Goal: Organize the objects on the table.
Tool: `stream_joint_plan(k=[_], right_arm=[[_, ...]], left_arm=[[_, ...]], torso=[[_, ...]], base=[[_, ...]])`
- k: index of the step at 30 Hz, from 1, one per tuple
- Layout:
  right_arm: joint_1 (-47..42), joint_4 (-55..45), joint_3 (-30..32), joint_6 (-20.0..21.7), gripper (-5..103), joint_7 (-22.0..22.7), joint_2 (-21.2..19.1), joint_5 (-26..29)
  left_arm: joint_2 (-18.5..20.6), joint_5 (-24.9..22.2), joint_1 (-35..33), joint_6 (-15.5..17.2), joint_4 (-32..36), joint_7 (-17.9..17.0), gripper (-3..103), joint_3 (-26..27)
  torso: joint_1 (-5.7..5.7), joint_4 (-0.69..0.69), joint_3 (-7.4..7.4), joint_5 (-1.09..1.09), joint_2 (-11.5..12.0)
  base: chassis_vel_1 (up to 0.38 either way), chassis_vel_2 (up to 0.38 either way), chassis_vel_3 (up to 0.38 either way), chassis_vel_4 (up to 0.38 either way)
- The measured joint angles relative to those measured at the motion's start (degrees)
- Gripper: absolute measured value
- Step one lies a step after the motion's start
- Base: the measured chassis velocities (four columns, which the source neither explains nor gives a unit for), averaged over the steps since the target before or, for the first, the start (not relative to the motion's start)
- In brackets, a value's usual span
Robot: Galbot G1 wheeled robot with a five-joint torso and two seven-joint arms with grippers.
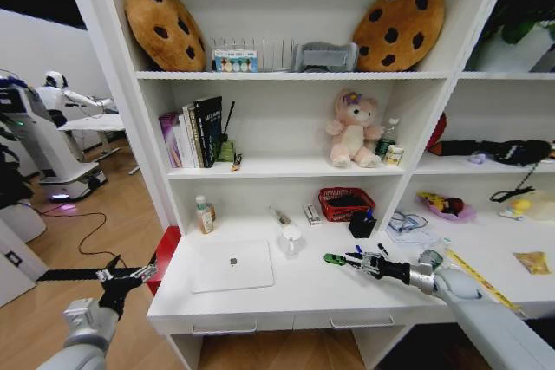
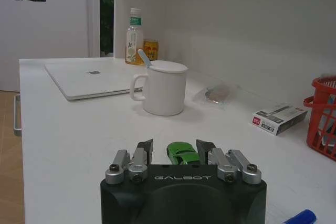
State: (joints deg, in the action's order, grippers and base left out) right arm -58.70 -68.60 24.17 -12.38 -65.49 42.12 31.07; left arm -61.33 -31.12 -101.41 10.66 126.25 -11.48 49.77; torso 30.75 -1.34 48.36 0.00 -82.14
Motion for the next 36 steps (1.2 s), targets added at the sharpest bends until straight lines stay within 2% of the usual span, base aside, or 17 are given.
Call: stream_joint_plan(k=[1,3,4,5,7,9,11,12,14,17,27,28,30,31,33,34,36], right_arm=[[0.02,0.21,-0.17,0.00,52,0.01,0.02,-0.09],[0.13,0.52,-0.36,0.00,52,0.02,0.10,-0.21],[0.57,1.36,-0.78,-0.02,58,0.05,0.33,-0.36],[1.30,2.48,-1.41,-0.11,69,0.09,0.62,-0.61],[1.90,3.32,-1.93,-0.24,69,0.12,0.85,-0.80],[2.62,4.33,-2.63,-0.35,74,0.18,1.14,-1.03],[3.77,5.75,-3.81,-0.46,85,0.26,1.68,-1.32],[3.77,5.75,-3.81,-0.46,85,0.26,1.68,-1.32],[5.27,7.18,-5.51,-0.52,96,0.58,2.54,-1.84],[6.06,7.94,-6.35,-0.58,100,0.84,2.98,-2.10],[8.62,10.35,-8.29,-1.01,100,1.11,3.85,-2.55],[9.05,10.62,-8.68,-1.14,96,1.48,4.06,-2.57],[9.46,10.95,-9.07,-1.39,96,1.82,4.36,-2.61],[9.97,11.38,-9.49,-1.53,86,2.09,4.76,-2.92],[10.22,11.62,-9.64,-1.58,86,2.16,4.95,-3.01],[10.79,12.26,-10.01,-1.84,75,2.22,5.28,-3.06],[10.97,12.46,-10.09,-1.93,75,2.22,5.32,-3.06]], left_arm=[[0.00,0.00,0.00,0.00,0.00,0.00,100,0.00],[0.00,0.00,0.00,0.00,0.00,-0.01,100,0.00],[0.00,0.00,0.00,0.00,0.00,0.00,100,0.00],[0.00,0.00,0.00,0.00,0.00,0.00,100,0.00],[0.00,0.00,0.00,0.00,0.00,0.00,100,0.00],[0.00,0.00,0.00,0.00,0.00,0.00,100,0.00],[0.00,0.00,0.00,0.00,0.00,0.00,100,0.00],[0.00,0.00,0.00,0.00,0.00,0.00,100,0.00],[0.00,0.00,0.00,0.00,0.00,0.00,100,0.00],[0.00,0.00,0.00,0.00,0.00,0.00,100,0.00],[0.00,0.00,0.00,0.00,0.00,-0.01,100,0.00],[0.00,0.00,0.00,0.00,0.00,0.00,100,0.00],[0.00,0.00,0.00,0.00,0.00,0.00,100,0.00],[0.00,0.00,0.00,0.00,0.00,0.00,100,0.00],[0.00,0.00,0.00,0.00,0.00,0.00,100,0.00],[0.00,0.00,0.00,0.00,0.00,0.00,100,0.00],[0.00,0.00,0.00,0.00,0.00,0.00,100,0.00]], torso=[[0.00,0.00,0.00,0.00,0.00],[0.00,0.00,0.00,-0.01,0.00],[0.00,0.00,0.00,0.00,0.00],[0.00,0.00,0.00,0.00,0.00],[0.00,0.00,0.00,0.00,0.00],[0.00,0.00,0.00,0.00,0.00],[0.00,0.00,0.00,0.00,0.00],[0.00,0.00,0.00,0.00,0.00],[0.00,0.01,0.00,0.00,0.00],[0.00,0.01,0.00,0.00,0.00],[0.00,0.00,0.00,0.00,0.00],[0.00,0.00,0.00,-0.01,0.00],[0.00,0.00,0.00,0.00,0.00],[0.00,0.01,0.00,0.00,0.00],[0.00,0.01,0.00,0.00,0.00],[0.00,0.00,0.00,0.00,0.00],[0.00,0.01,0.00,0.00,0.00]], base=[[0.000,0.000,0.000,0.000],[0.000,0.000,0.000,0.000],[0.000,0.000,0.000,0.000],[0.000,0.000,0.000,0.000],[0.000,0.000,0.000,0.000],[0.000,0.000,0.000,0.000],[0.000,0.000,0.000,0.000],[0.000,0.000,0.000,0.000],[0.000,0.000,0.000,0.000],[0.000,0.000,0.000,0.000],[0.000,0.000,0.000,0.000],[0.000,0.000,0.000,0.000],[0.000,0.000,0.000,0.000],[0.000,0.000,0.000,0.000],[0.000,0.000,0.000,0.000],[0.000,0.000,0.000,0.000],[0.000,0.000,0.000,0.000]])
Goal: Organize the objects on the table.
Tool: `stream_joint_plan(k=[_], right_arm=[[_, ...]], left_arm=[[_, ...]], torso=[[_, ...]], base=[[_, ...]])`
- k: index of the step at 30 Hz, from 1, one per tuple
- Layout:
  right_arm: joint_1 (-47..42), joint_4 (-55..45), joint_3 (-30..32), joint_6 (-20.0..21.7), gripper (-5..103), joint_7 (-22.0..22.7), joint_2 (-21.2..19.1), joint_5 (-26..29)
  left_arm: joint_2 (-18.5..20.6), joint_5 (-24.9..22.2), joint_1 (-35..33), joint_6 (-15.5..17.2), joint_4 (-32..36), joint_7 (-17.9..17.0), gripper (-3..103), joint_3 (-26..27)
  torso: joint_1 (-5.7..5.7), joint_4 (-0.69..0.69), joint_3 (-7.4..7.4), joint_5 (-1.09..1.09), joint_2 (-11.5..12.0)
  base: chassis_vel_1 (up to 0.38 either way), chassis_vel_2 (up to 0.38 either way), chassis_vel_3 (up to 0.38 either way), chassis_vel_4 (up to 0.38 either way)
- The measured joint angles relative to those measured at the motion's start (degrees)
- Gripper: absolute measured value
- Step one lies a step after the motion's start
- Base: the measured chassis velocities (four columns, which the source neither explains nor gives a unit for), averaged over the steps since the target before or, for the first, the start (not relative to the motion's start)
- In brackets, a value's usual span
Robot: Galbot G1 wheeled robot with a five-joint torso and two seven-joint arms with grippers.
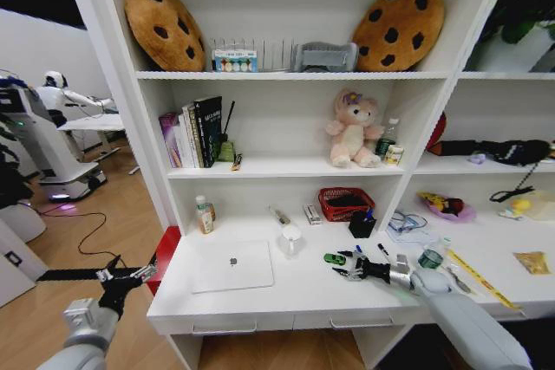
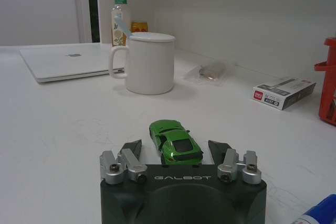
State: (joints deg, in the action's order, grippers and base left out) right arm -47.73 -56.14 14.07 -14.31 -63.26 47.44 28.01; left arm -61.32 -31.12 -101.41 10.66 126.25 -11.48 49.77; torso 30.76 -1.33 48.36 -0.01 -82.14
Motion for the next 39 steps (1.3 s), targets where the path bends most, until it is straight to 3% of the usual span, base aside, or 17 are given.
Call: stream_joint_plan(k=[5,6,9,23,29,33,34,36,39], right_arm=[[0.34,0.41,-0.06,-0.29,54,-0.17,-0.08,0.02],[0.34,0.41,-0.06,-0.29,54,-0.17,-0.08,0.02],[-0.02,0.26,0.34,-0.33,37,-0.20,-0.16,0.06],[-2.29,-4.29,2.88,-0.25,35,-0.22,-1.57,1.69],[-4.43,-16.17,6.96,2.95,35,1.27,-5.96,6.94],[-1.71,-25.70,8.85,6.71,35,3.57,-12.35,16.05],[-1.71,-25.70,8.85,6.71,35,3.57,-12.35,16.05],[0.53,-26.70,7.96,7.43,35,4.21,-13.88,18.08],[15.63,-24.98,-2.89,8.72,35,6.49,-16.82,23.18]], left_arm=[[0.00,0.00,0.00,0.00,0.00,0.00,100,0.00],[0.00,0.00,0.00,0.00,0.00,0.00,100,0.00],[0.00,0.00,0.00,0.00,0.00,0.00,100,0.00],[0.00,0.00,0.00,0.00,0.00,0.00,100,0.00],[0.00,0.00,0.00,0.00,0.00,0.00,100,0.00],[0.00,0.00,0.00,0.00,0.00,0.00,100,0.00],[0.00,0.00,0.00,0.00,0.00,0.00,100,0.00],[0.00,0.00,0.00,-0.01,0.00,0.00,100,0.00],[0.00,0.00,0.00,-0.01,0.00,0.00,100,0.00]], torso=[[0.00,0.00,0.00,0.00,0.00],[0.00,0.00,0.00,0.00,0.00],[0.00,0.00,0.00,0.01,0.00],[0.00,-0.01,0.00,0.03,0.00],[0.00,-0.01,0.00,0.01,0.00],[0.00,-0.02,0.00,0.01,0.00],[0.00,-0.02,0.00,0.01,0.00],[0.00,-0.02,0.00,0.01,0.00],[0.00,-0.01,0.00,0.01,-0.01]], base=[[0.000,0.000,0.000,0.000],[0.000,0.000,0.000,0.000],[0.000,0.000,0.000,0.000],[0.000,0.000,0.000,0.000],[0.000,0.000,0.000,0.000],[0.000,0.000,0.000,0.000],[0.000,0.000,0.000,0.000],[0.000,0.000,0.000,0.000],[0.000,0.000,0.000,0.000]])
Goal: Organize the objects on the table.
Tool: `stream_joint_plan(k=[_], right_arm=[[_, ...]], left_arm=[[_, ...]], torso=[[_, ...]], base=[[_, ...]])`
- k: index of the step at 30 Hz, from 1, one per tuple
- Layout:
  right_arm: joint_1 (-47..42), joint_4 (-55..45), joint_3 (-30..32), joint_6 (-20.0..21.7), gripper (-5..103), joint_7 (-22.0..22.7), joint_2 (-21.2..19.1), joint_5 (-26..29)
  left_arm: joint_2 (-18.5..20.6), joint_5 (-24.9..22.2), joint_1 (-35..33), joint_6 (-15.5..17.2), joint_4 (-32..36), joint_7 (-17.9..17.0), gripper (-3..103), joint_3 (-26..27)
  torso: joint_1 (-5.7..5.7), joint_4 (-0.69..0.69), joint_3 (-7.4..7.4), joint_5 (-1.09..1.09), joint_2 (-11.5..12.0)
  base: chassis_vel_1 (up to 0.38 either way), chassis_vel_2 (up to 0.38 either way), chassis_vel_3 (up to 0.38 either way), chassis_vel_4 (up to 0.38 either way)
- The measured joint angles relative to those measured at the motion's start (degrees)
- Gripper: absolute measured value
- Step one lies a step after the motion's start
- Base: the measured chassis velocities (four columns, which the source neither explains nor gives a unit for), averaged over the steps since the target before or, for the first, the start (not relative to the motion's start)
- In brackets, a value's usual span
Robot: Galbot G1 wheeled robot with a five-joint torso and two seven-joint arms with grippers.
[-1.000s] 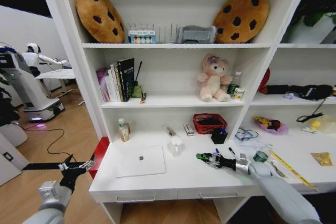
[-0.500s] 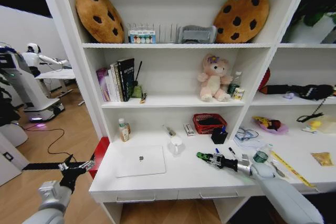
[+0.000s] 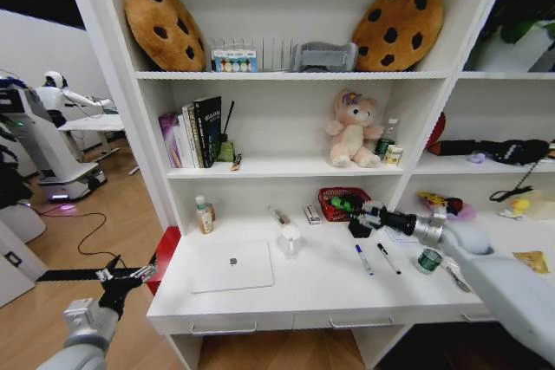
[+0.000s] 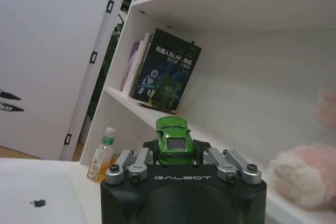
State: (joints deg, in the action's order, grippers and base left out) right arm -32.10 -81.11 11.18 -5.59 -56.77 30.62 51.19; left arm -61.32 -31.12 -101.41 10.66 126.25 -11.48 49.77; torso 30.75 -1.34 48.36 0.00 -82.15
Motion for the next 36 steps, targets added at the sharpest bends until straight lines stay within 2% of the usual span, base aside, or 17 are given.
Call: stream_joint_plan(k=[1,2,3,4,5,7,8,9,10,11,12,13,16,18,25,30,36], right_arm=[[0.00,0.00,0.00,0.00,35,0.00,0.00,0.00],[6.23,1.71,-4.60,0.54,35,1.16,0.45,1.09],[14.28,3.93,-10.65,0.98,35,3.54,1.62,2.07],[14.28,3.93,-10.65,0.98,35,3.54,1.62,2.07],[19.96,6.03,-15.75,1.12,35,5.98,3.00,2.42],[29.23,11.67,-24.46,2.76,35,8.40,6.99,2.22],[29.23,11.67,-24.46,2.76,35,8.40,6.99,2.22],[33.01,14.41,-27.66,3.54,35,8.52,9.14,2.16],[37.10,17.52,-30.86,4.54,35,8.31,11.71,2.23],[37.10,17.52,-30.86,4.54,35,8.31,11.71,2.23],[43.31,22.68,-35.22,6.65,35,7.34,15.95,2.34],[46.84,26.88,-38.25,8.71,35,5.64,19.02,2.33],[48.91,30.00,-40.46,10.39,35,4.29,21.24,2.32],[51.69,33.51,-44.16,15.39,35,1.84,24.32,2.48],[52.60,36.24,-45.54,19.05,35,-2.56,25.98,0.37],[51.88,36.28,-45.84,19.26,35,-4.88,26.16,-3.52],[50.14,36.58,-46.60,17.24,35,-3.93,26.71,-6.98]], left_arm=[[0.00,0.00,0.00,0.00,0.00,0.00,100,0.00],[0.00,0.00,0.00,0.00,0.00,0.00,100,0.00],[0.00,0.00,0.01,0.00,0.01,-0.01,100,0.00],[0.00,0.00,0.01,0.00,0.01,-0.01,100,0.00],[0.00,0.00,0.01,-0.01,0.01,0.00,100,-0.01],[0.00,0.00,0.00,0.00,0.01,-0.01,100,0.00],[0.00,0.00,0.00,0.00,0.01,-0.01,100,0.00],[0.00,0.00,0.00,0.00,0.00,-0.03,100,0.00],[0.00,0.00,0.01,-0.01,0.01,0.01,100,0.00],[0.00,0.00,0.01,-0.01,0.01,0.01,100,0.00],[0.00,0.00,0.01,-0.01,0.01,0.00,100,-0.01],[0.00,0.00,0.00,0.00,0.01,-0.01,100,0.00],[0.00,0.00,0.01,-0.01,0.01,-0.01,100,0.00],[0.00,0.00,0.00,-0.01,0.01,-0.01,100,0.00],[0.00,0.00,0.00,-0.01,0.01,0.00,100,0.00],[0.00,0.00,0.00,-0.01,0.01,0.00,100,0.00],[0.00,0.00,0.00,-0.01,0.00,0.00,100,0.00]], torso=[[0.00,0.00,0.00,0.00,0.00],[0.00,-0.01,0.01,0.06,0.00],[0.01,0.01,0.00,0.01,0.00],[0.01,0.01,0.00,0.01,0.00],[0.00,0.02,0.00,-0.09,0.00],[0.01,0.02,0.01,0.01,0.01],[0.01,0.02,0.01,0.01,0.01],[0.01,0.01,0.03,0.09,0.01],[0.02,0.02,0.02,0.04,0.02],[0.02,0.02,0.02,0.04,0.02],[0.02,0.04,0.01,-0.08,0.01],[0.01,0.06,0.00,-0.09,0.01],[0.02,0.06,0.02,-0.04,0.02],[0.02,0.01,0.01,-0.04,0.02],[0.01,-0.02,0.01,0.00,0.01],[0.00,0.00,0.00,-0.01,0.01],[0.00,0.00,0.00,0.00,0.01]], base=[[0.000,0.000,0.000,0.000],[0.000,0.000,0.000,0.000],[0.000,0.000,0.000,0.000],[0.000,0.000,0.000,0.000],[0.000,0.000,0.000,0.000],[0.000,0.000,0.000,0.000],[0.000,0.000,0.000,0.000],[0.000,0.000,0.000,0.000],[0.000,0.000,0.000,0.000],[0.000,0.000,0.000,0.000],[0.000,0.000,0.000,0.000],[0.000,0.000,0.000,0.000],[0.000,0.000,0.000,0.000],[0.000,0.000,0.000,0.000],[0.000,0.000,0.000,0.000],[0.000,0.000,0.000,0.000],[0.000,0.000,0.000,0.000]])
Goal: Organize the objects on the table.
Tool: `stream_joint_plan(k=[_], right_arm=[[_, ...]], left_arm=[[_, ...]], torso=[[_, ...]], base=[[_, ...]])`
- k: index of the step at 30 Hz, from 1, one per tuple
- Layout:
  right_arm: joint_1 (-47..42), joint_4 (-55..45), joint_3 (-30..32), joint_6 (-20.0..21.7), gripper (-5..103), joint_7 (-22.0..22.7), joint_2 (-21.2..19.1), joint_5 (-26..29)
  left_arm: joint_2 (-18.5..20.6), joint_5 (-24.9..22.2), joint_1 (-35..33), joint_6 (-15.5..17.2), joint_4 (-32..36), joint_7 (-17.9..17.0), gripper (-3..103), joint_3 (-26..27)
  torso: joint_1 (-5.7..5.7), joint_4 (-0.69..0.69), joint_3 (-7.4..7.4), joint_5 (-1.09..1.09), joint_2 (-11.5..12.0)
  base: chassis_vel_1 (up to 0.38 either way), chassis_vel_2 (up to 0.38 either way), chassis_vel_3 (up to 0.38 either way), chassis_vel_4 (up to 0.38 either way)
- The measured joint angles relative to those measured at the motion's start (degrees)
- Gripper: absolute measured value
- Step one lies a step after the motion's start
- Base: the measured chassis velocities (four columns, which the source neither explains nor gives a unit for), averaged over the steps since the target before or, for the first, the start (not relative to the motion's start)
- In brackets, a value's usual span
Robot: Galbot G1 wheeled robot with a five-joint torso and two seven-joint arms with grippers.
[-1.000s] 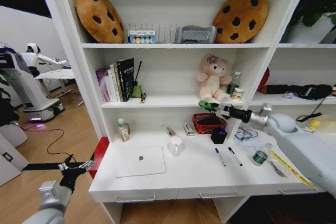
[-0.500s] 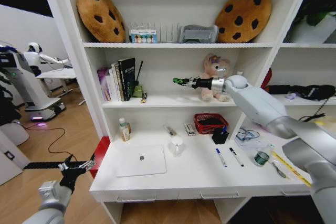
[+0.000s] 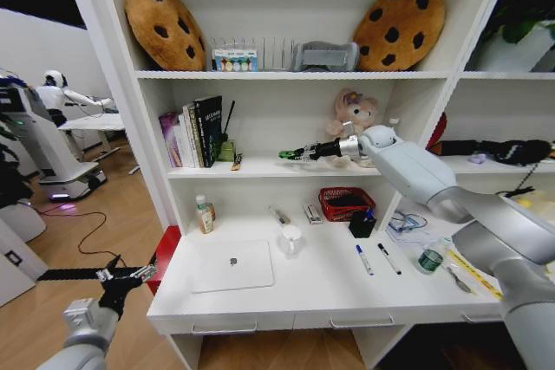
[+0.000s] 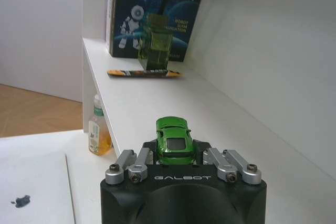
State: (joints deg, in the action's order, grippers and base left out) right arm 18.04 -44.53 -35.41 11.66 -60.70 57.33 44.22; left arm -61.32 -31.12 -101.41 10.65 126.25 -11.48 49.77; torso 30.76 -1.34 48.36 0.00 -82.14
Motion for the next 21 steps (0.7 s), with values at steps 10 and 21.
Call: stream_joint_plan(k=[10,21], right_arm=[[0.12,5.55,0.38,-3.74,35,1.81,4.73,-4.28],[-0.44,3.67,1.04,-4.31,46,4.34,3.80,-2.39]], left_arm=[[0.00,0.00,0.00,0.00,0.00,0.00,100,0.00],[0.00,0.00,0.00,0.01,0.00,0.00,100,0.00]], torso=[[-0.02,0.01,-0.02,-0.02,-0.01],[0.00,0.01,0.02,0.00,0.00]], base=[[0.000,0.000,0.000,0.000],[0.000,0.000,0.000,0.000]])
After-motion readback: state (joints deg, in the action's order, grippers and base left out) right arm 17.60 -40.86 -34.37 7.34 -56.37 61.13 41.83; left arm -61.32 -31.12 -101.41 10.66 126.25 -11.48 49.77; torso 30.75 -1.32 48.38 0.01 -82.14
